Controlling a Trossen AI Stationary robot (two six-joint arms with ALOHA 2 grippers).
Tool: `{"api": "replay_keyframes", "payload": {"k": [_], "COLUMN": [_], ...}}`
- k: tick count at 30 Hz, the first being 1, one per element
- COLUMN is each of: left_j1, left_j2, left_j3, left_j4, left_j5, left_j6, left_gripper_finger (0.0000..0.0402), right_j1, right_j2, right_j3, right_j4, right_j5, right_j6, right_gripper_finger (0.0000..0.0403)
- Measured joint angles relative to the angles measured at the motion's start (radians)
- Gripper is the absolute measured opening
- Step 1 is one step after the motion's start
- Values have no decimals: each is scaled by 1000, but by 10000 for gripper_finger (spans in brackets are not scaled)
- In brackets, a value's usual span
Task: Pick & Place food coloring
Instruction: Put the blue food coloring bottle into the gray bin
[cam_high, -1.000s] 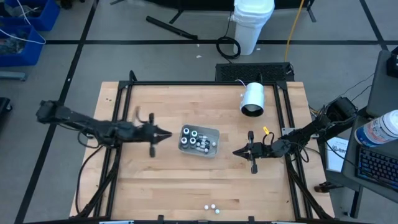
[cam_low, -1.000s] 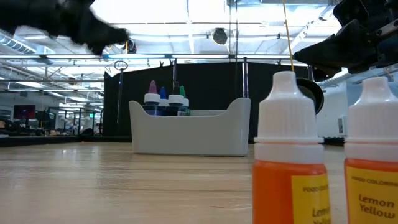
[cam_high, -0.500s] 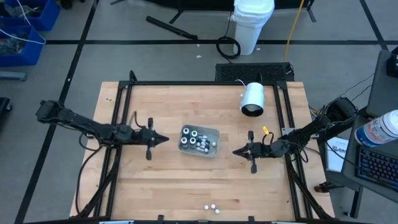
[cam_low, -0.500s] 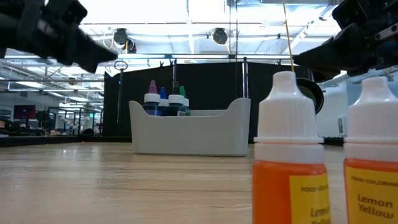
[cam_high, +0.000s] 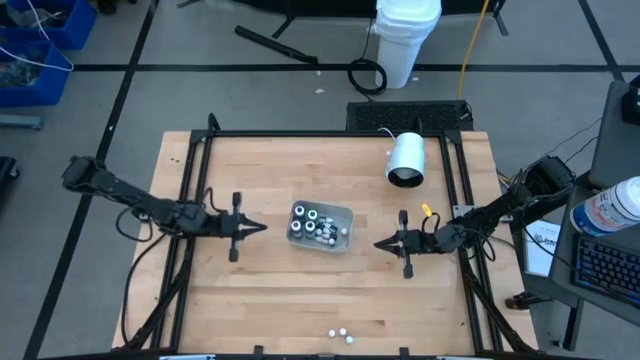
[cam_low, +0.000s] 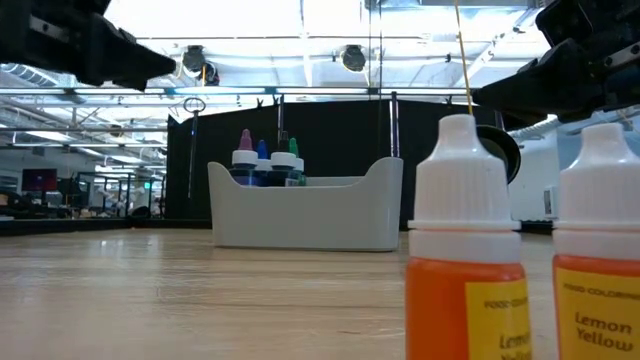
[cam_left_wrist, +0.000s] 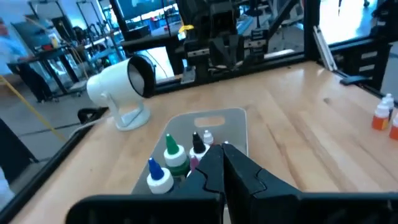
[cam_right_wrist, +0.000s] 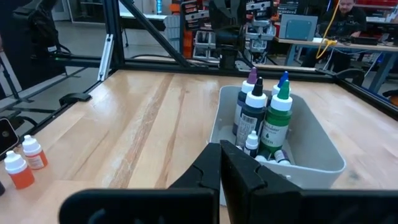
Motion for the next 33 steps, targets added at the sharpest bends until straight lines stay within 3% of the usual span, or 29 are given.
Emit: {"api": "replay_keyframes", "payload": {"k": [11, 15, 21, 25, 29, 33], "left_j1": [-117, -135, -112, -106, -106, -106], "left_j2": [-234, -324, -313, -308, -308, -308], "left_j3": [-1, -12, -38, -41, -41, -41], "left_j4": [-165, -132, -108, -51, -53, -42], "left_j5": [-56, -42, -42, -69, -74, -92], "left_j6": [105, 124, 116, 117, 109, 113], "left_gripper_finger": [1, 1, 1, 17, 36, 44], "right_j1": [0, 0, 0, 1, 29, 125], "right_j2": [0, 0, 0, 0, 0, 81], "right_j3": [0, 0, 0, 8, 111, 379], "right_j4": [-3, -4, 4, 2, -74, -410], "right_j5": [-2, -4, -5, -66, -107, 32], "right_j6": [5, 31, 16, 12, -3, -45], "right_gripper_finger": [0, 0, 0, 0, 0, 0]}}
